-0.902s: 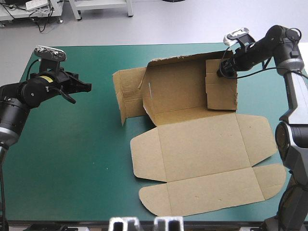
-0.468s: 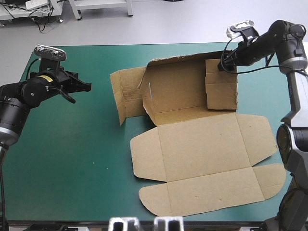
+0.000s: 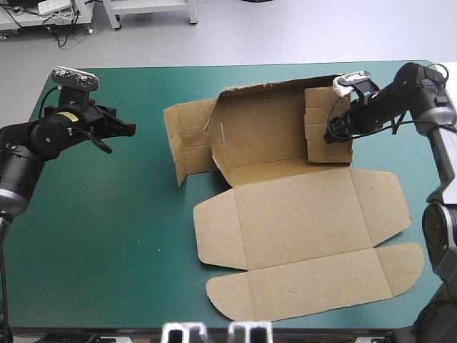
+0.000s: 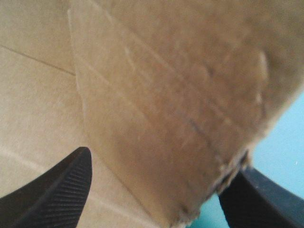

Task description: Fold the box

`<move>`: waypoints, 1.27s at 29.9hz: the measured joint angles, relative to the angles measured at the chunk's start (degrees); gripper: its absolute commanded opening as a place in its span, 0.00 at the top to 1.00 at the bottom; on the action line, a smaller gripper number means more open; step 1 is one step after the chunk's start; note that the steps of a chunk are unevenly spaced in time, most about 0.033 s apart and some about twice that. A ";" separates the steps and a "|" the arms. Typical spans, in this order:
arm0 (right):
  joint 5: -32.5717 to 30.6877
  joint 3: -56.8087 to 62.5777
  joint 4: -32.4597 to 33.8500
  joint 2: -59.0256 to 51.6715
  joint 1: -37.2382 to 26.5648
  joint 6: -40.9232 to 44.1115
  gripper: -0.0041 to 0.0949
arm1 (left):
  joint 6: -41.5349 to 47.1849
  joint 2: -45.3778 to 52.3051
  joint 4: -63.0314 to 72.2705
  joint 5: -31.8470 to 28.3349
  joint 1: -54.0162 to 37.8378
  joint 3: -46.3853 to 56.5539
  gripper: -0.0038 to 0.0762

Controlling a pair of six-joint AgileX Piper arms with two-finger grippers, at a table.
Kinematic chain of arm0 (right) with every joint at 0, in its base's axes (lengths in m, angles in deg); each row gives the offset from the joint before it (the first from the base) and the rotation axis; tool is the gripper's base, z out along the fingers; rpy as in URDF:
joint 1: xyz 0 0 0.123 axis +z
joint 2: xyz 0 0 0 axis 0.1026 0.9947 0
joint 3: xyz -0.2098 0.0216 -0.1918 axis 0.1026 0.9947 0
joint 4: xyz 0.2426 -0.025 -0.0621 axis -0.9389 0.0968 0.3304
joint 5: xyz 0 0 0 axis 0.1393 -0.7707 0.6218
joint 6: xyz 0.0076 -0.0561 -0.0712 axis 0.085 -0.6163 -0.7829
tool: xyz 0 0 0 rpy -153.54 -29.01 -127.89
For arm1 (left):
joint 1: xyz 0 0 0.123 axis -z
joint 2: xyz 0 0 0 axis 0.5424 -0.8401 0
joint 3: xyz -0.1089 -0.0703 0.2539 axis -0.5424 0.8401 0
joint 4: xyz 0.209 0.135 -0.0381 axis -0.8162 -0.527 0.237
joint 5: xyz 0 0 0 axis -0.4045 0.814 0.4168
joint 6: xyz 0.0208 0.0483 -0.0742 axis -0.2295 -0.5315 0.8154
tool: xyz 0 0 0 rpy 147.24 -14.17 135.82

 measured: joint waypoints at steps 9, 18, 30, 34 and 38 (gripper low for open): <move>12.41 0.12 -4.50 3.69 0.00 -3.64 0.30 | -0.32 0.00 0.00 0.05 0.00 0.00 0.94; 15.17 0.12 -6.10 9.16 0.00 -4.19 0.58 | -0.38 -0.61 0.40 0.54 0.00 0.00 0.94; 10.12 -6.84 -6.54 10.26 0.00 -7.16 0.98 | -0.42 -3.16 4.66 0.15 0.00 0.00 0.89; 0.47 -16.62 -6.19 10.26 -0.16 -5.35 0.98 | -0.24 -3.34 6.80 -0.94 -1.16 0.00 0.71; -3.17 -23.84 -7.25 9.18 -2.13 -1.08 0.98 | -3.01 -3.34 14.59 -0.87 -6.32 0.00 0.58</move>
